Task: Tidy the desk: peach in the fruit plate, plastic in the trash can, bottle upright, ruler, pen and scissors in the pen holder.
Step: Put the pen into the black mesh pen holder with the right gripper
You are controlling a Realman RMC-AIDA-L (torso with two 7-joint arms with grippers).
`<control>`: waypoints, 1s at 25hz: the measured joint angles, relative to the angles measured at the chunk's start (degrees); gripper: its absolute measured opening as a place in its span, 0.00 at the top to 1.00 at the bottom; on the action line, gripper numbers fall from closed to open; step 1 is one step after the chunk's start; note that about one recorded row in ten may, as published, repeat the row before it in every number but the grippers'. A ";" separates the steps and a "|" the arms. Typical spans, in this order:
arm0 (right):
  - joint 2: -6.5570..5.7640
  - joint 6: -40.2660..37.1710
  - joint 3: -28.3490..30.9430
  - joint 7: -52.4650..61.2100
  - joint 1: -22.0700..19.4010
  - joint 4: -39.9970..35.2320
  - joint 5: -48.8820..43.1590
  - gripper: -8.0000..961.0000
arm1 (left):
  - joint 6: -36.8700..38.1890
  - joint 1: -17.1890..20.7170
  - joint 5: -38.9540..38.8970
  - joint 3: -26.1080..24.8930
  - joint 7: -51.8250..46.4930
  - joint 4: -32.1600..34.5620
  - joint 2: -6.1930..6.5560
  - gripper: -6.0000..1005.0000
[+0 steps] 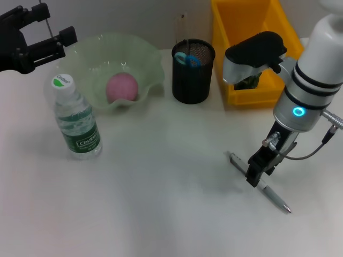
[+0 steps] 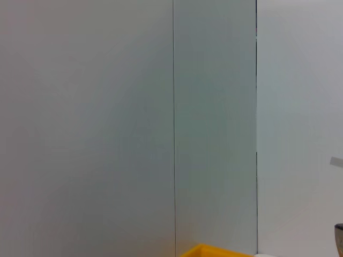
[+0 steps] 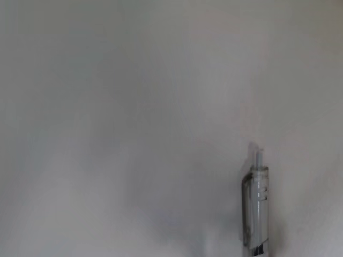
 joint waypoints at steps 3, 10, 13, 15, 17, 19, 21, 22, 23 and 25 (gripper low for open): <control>0.04 0.96 -0.14 0.04 0.66 1.36 -0.81 0.52 | 0.00 -0.01 0.00 0.00 0.00 0.00 0.01 0.20; 0.10 3.06 -0.17 -0.09 1.70 3.51 -1.08 0.52 | 0.00 0.00 0.00 -0.11 0.06 -0.01 0.00 0.20; 0.10 3.83 -0.33 -0.34 1.98 4.02 -1.01 0.52 | 0.00 -0.01 0.00 -0.18 0.08 -0.01 -0.01 0.20; 0.13 4.33 -0.68 -0.36 2.29 4.45 -0.82 0.52 | 0.00 -0.03 0.00 -0.17 0.08 -0.01 -0.01 0.20; 0.23 4.70 -1.02 -0.35 2.48 4.64 -0.73 0.52 | 0.00 -0.03 0.00 -0.22 0.08 -0.01 -0.01 0.20; 0.30 4.90 -1.46 -0.34 2.59 4.65 -0.68 0.52 | 0.00 -0.03 0.00 -0.22 0.08 -0.01 -0.01 0.20; 0.33 5.05 -1.80 -0.19 2.81 4.71 -0.56 0.52 | 0.00 -0.02 0.00 -0.21 0.08 -0.01 -0.01 0.20; 0.33 5.05 -1.80 -0.19 2.81 4.71 -0.56 0.52 | 0.00 -0.01 0.00 -0.23 0.08 -0.01 -0.01 0.20; 0.34 5.06 -1.79 -0.16 2.82 4.74 -0.54 0.52 | 0.00 -0.01 0.00 -0.23 0.08 -0.01 -0.01 0.20; 0.35 5.07 -1.79 -0.09 2.90 4.83 -0.51 0.52 | 0.00 -0.01 0.00 -0.24 0.08 -0.02 -0.01 0.20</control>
